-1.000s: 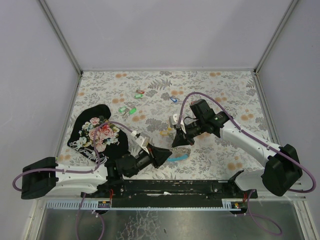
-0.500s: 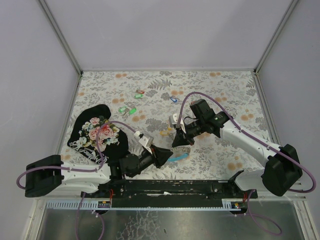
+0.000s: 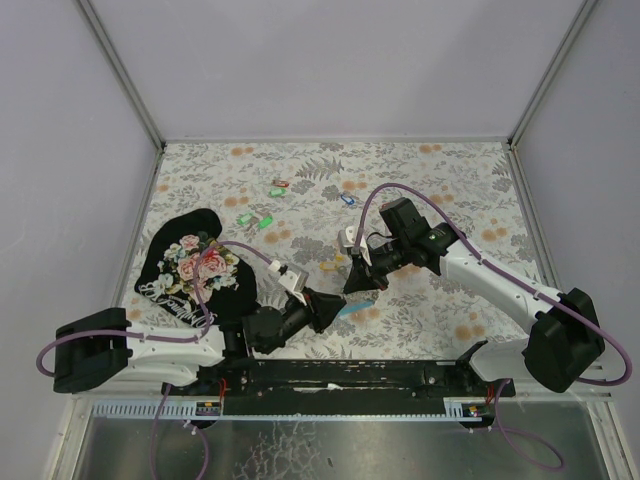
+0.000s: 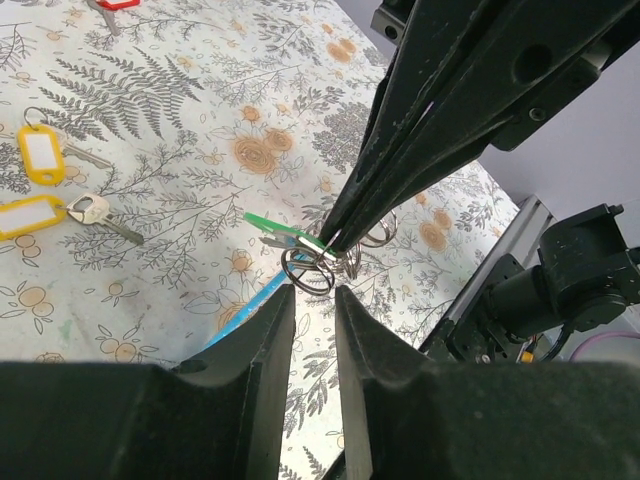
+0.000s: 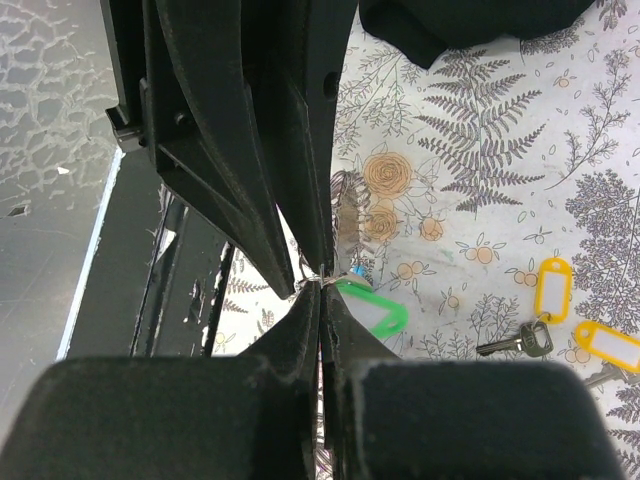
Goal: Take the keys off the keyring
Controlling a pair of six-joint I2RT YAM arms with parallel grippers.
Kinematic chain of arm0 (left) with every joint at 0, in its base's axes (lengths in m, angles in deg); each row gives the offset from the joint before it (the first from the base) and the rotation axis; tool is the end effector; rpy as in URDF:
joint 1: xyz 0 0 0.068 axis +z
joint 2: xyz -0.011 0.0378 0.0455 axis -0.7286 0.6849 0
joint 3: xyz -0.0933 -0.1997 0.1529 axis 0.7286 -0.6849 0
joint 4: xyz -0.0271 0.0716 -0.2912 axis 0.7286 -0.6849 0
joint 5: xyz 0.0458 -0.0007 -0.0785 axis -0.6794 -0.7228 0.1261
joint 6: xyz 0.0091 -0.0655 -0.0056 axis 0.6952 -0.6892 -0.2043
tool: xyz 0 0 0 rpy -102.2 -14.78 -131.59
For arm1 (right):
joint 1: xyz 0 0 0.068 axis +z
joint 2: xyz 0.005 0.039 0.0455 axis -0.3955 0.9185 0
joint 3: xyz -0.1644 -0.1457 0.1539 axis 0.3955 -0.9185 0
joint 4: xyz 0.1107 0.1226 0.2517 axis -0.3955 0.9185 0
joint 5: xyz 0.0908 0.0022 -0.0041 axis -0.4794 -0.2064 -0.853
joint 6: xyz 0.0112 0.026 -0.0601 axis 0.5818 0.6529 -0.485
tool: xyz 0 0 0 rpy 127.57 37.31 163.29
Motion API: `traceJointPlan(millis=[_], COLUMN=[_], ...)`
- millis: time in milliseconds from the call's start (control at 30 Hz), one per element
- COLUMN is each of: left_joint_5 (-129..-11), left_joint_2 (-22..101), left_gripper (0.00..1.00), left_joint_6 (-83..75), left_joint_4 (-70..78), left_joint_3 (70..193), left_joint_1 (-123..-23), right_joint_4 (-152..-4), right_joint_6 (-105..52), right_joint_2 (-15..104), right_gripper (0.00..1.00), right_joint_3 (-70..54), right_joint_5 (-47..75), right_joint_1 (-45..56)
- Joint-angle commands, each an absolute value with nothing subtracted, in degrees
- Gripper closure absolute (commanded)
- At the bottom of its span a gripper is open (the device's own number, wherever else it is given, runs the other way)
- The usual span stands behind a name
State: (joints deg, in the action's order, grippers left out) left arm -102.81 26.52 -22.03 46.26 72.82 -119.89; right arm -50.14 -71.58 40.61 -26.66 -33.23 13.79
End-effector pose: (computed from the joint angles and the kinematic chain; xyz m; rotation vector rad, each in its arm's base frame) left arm 0.0954 -0.2386 0.1570 0.3117 1.7173 -0.9989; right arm 0.2301 0.2279 0.2466 -1.6733 1.4673 1.1269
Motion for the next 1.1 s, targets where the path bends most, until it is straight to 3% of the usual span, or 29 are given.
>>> traceJointPlan(millis=[0,367,1067], left_joint_5=[-105.25,-108.0,-107.64], left_joint_2=[26.94,25.1,24.09], left_gripper=[0.8,0.85,0.84], left_joint_6=[-22.26,-21.62,-19.07], left_joint_4=[47.31,45.06,43.67], left_joint_3=[74.35,74.3,74.65], left_joint_1=[-119.7,-119.71,-119.72], right_joint_4=[-52.92,-53.16,-55.57], right_joint_6=[-70.34,-70.12,-67.13], right_joint_2=[39.43,39.37,39.69], right_gripper=[1.0,1.0,1.0], right_joint_3=[-25.9,-26.08,-26.53], right_joint_5=[-34.13,-34.47,-33.11], right_joint_1=[14.23,14.24,14.25])
